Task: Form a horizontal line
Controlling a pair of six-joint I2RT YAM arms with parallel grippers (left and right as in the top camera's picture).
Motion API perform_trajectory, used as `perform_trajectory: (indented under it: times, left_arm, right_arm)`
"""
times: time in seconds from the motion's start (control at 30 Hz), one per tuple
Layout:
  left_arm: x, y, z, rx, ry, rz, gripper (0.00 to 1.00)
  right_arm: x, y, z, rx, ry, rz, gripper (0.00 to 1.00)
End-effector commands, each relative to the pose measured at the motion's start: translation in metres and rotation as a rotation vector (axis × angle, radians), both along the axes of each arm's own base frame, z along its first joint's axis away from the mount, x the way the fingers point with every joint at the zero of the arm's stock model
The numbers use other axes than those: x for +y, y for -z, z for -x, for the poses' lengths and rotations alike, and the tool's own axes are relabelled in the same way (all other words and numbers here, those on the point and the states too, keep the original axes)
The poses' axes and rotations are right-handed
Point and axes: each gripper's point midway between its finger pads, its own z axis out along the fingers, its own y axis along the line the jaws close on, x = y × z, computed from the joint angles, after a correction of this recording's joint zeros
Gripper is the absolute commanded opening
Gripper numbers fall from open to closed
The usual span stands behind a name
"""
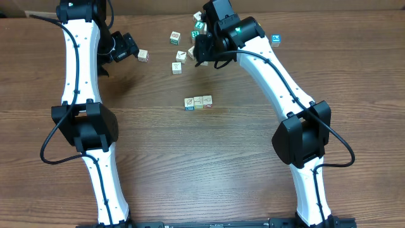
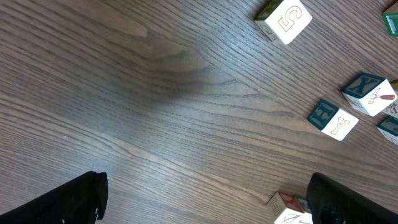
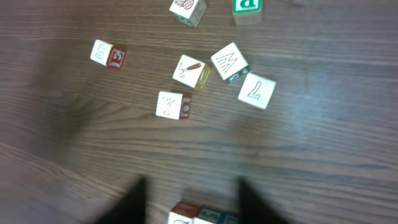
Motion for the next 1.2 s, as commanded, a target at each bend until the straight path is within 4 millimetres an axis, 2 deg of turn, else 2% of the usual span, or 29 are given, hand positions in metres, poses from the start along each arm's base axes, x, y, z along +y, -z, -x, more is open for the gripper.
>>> perform_trajectory:
  times: [0.0, 0.37, 0.53, 0.57, 0.77, 1.17]
  left_arm:
    - [-0.001, -0.011, -0.003, -0.033, 0.008, 0.004, 1.00]
    - [-0.001, -0.011, -0.003, -0.033, 0.008, 0.004, 1.00]
    - [-0.001, -0.011, -0.003, -0.033, 0.008, 0.004, 0.99]
    - [-0.001, -0.011, -0.003, -0.033, 0.008, 0.004, 0.99]
    - [-0.001, -0.011, -0.003, -0.033, 0.007, 0.004, 1.00]
    - [-0.001, -0.011, -0.003, -0.033, 0.008, 0.004, 1.00]
  right_arm:
    - [0.007, 0.006, 0.004, 0.039, 0.068, -0.027, 0.04]
    - [0.004, 0.059, 0.016, 0.047, 0.121, 0.113, 0.04]
    - [-0.006, 0.089, 0.022, 0.086, 0.172, 0.143, 0.04]
    - [-0.008, 0.102, 0.027, 0.100, 0.171, 0.152, 0.04]
    - [-0.015, 0.135, 0.038, 0.129, 0.169, 0.174, 0.04]
    - [-0.014, 0.141, 0.043, 0.148, 0.160, 0.166, 0.04]
